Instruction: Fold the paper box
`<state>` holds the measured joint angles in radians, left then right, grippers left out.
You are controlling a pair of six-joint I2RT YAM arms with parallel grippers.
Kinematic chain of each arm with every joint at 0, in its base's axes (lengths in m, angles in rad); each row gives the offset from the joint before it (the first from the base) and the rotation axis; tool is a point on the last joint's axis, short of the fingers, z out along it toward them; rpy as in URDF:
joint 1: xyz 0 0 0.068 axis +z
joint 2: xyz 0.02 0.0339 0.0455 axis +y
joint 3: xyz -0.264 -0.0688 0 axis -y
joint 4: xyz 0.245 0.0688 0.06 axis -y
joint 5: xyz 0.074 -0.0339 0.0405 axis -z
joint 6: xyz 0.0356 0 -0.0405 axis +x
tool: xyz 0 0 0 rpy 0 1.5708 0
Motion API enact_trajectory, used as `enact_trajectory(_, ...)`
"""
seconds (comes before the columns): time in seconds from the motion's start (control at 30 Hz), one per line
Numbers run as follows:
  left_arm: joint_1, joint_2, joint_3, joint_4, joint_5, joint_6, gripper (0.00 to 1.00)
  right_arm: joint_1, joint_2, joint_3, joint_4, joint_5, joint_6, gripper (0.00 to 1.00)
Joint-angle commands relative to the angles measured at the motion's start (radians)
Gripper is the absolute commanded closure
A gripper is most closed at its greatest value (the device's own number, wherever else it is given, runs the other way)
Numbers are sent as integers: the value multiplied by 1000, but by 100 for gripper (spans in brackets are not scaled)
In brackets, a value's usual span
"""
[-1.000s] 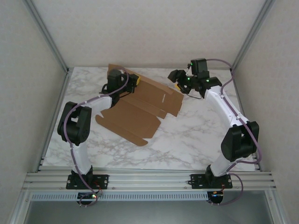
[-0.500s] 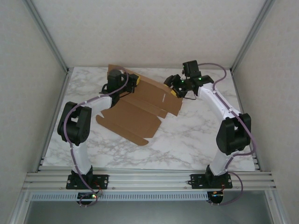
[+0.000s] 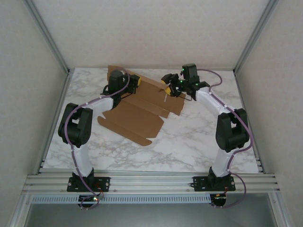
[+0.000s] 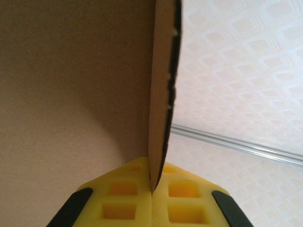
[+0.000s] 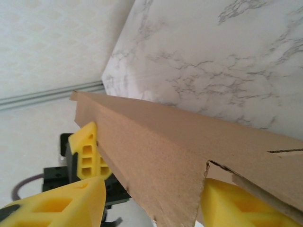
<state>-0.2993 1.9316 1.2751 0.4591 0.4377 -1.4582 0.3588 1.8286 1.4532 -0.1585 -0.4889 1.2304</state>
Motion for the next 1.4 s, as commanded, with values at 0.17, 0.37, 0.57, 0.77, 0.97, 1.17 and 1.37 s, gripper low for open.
enact_trajectory(0.17, -11, -62, -2, 23, 7, -35, 100, 13, 29, -48, 181, -22, 126, 58)
enact_trajectory(0.37, -10, -72, -11, 23, -2, -42, 100, 9, 28, -28, 115, 5, 73, 72)
enact_trajectory(0.57, -8, -110, -35, 6, -66, -44, 100, -1, -5, 72, -186, 94, -199, 38)
enact_trajectory(0.77, -8, -143, -58, -38, -171, -42, 100, -19, -165, -34, -282, 213, -387, 35)
enact_trajectory(0.97, -9, -119, -41, -77, -195, -76, 100, -2, -288, -188, -322, 323, -574, 52)
enact_trajectory(1.17, -9, -120, -33, -101, -219, -79, 100, 58, -244, -314, -254, 318, -632, 57)
enact_trajectory(1.37, -8, -116, -7, -188, -251, -83, 100, 146, -124, -318, -205, 416, -672, 55)
